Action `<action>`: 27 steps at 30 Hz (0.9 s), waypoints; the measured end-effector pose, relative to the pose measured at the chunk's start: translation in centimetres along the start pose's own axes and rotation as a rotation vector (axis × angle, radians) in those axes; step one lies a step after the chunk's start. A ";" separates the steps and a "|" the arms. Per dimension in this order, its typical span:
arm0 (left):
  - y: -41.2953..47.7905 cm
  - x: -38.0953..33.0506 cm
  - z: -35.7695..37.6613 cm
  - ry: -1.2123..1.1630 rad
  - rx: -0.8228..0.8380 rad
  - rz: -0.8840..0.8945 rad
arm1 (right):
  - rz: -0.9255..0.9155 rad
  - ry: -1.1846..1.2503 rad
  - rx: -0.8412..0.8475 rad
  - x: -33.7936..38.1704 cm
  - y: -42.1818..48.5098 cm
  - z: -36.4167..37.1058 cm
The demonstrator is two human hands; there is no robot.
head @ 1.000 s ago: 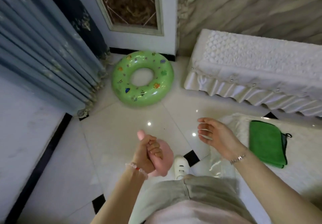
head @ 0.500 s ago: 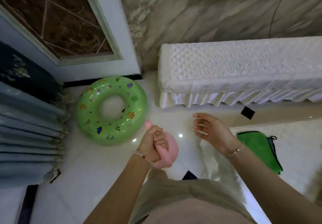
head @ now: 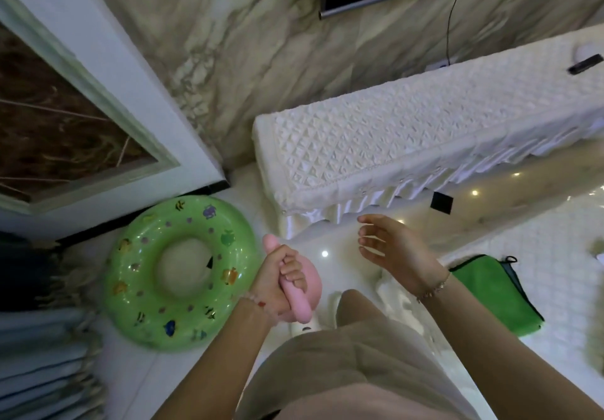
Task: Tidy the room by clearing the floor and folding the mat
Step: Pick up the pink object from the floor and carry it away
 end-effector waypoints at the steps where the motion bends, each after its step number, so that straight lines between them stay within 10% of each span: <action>1: 0.7 -0.8 0.1 -0.001 -0.010 -0.001 | 0.004 0.008 -0.008 0.5 1.0 0.0; 27: 25.1 -24.8 9.6 0.415 -0.422 -0.042 | 0.226 -0.063 0.155 18.9 28.9 -1.4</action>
Point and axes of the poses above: each hand's wrist, its own y-axis towards the middle knuckle, its own z-axis out of the palm, x = y × z, the point moved 5 cm from there along y, towards the middle knuckle, and after that the axes turned 13 degrees about x, right-handed, at the moved point
